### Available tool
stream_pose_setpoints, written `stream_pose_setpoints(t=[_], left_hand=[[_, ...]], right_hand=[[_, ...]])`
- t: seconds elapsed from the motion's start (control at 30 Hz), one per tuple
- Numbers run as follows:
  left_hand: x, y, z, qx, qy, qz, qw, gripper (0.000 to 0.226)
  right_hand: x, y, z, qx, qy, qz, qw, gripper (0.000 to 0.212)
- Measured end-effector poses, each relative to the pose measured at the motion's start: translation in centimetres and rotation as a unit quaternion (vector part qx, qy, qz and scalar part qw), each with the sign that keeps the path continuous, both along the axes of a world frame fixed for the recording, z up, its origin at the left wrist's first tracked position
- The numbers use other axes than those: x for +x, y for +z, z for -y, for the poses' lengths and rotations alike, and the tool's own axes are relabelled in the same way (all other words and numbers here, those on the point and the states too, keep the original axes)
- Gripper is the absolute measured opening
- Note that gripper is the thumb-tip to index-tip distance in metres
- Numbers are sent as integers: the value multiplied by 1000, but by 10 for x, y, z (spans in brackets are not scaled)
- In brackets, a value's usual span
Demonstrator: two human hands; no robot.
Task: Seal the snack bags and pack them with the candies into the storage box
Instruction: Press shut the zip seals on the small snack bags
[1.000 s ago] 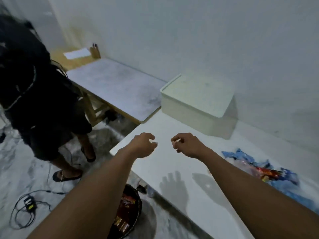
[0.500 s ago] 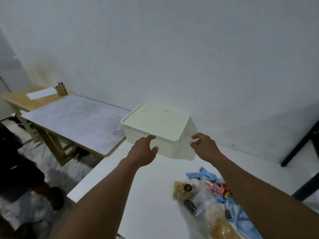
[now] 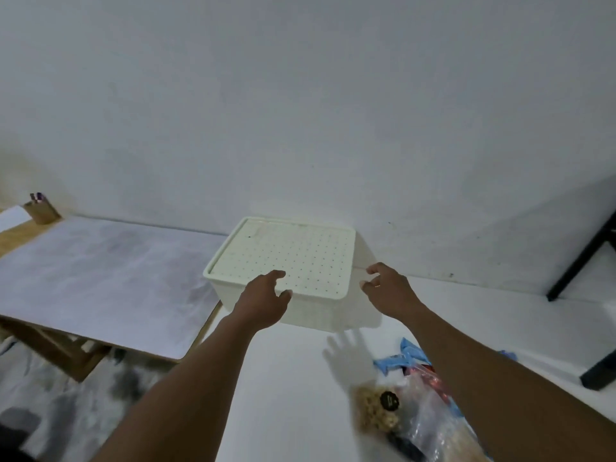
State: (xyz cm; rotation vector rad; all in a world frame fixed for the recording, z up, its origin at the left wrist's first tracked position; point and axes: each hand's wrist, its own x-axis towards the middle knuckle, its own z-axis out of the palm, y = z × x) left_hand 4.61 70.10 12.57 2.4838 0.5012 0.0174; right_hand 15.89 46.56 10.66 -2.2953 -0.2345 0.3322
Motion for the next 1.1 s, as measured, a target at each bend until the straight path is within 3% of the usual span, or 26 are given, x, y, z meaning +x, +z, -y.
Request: stream_pose_setpoints(t=[0.17,0.4,0.53,0.63,0.83,1.1], left_hand=[[48,-25,0,-2,-75,-24,997,41],[84,-73,95,-49,-230,-77,969,29],[71,-109,148,-84,-278,-150,945,25],[54,-132,182,-96,-304,-217,923,23],[19,-162,223,-82,-283,-289,911,28],[5,-172,238,-110,-170,-255,945,12]], right_hand=[[10,-20,-6,-24,-18,-29,999,35],[-15,-60,85,-106,-79,-116,984,12],[-46,-89,138,-183,-43,-141,972,22],[-64,-116,164,-202,-11,-171,964,41],[-84,-139,175,-157,-21,-196,968,42],[-73,-153,182,-123,51,-159,978,42]])
